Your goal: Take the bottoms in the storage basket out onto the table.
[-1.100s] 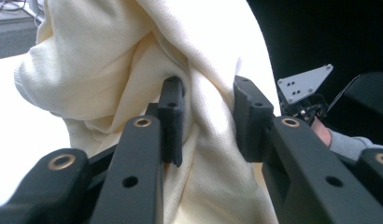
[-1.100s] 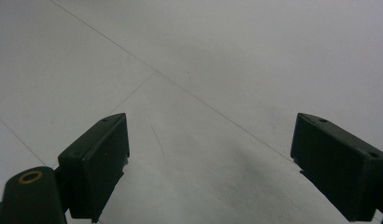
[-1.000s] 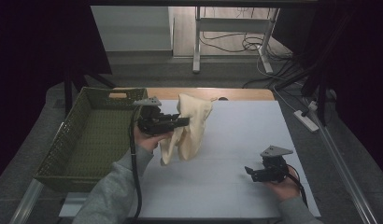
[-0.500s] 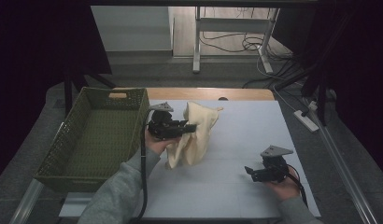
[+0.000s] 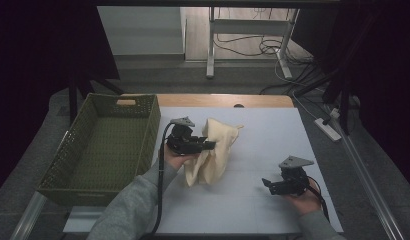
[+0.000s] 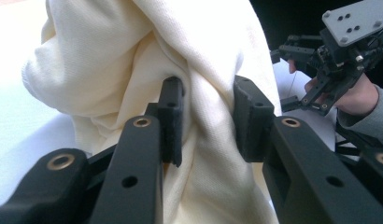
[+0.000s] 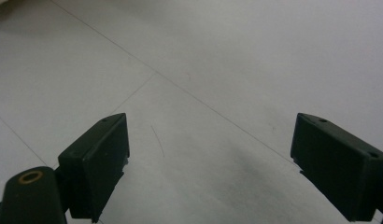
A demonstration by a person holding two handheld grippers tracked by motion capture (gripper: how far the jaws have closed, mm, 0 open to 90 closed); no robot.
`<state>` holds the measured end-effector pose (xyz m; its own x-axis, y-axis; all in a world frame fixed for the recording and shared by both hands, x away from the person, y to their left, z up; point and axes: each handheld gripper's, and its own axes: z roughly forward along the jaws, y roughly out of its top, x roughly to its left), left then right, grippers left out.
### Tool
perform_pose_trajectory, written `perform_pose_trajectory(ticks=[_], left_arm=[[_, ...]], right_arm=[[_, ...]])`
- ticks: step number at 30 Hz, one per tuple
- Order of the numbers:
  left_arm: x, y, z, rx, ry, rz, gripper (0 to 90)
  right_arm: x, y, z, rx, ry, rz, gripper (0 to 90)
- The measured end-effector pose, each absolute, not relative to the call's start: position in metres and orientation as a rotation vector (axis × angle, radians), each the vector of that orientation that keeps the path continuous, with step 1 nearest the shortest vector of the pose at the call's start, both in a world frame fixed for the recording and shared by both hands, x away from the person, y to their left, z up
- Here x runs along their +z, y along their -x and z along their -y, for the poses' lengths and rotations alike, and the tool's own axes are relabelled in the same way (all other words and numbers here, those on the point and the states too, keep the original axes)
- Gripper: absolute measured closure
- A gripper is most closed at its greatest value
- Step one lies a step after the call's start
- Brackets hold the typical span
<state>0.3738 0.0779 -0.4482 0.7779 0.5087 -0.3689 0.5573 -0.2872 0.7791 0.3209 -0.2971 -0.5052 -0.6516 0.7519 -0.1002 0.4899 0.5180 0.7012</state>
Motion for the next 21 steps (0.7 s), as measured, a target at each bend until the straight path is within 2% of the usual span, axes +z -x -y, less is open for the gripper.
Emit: perform_pose_trajectory(ticks=[21], left_arm=[[-0.48,-0.383,-0.063,-0.061,-1.999,-0.843,65.8]], right_arm=[[-0.505,-0.321,0.297,0.909,-1.027,-2.368,12.2]])
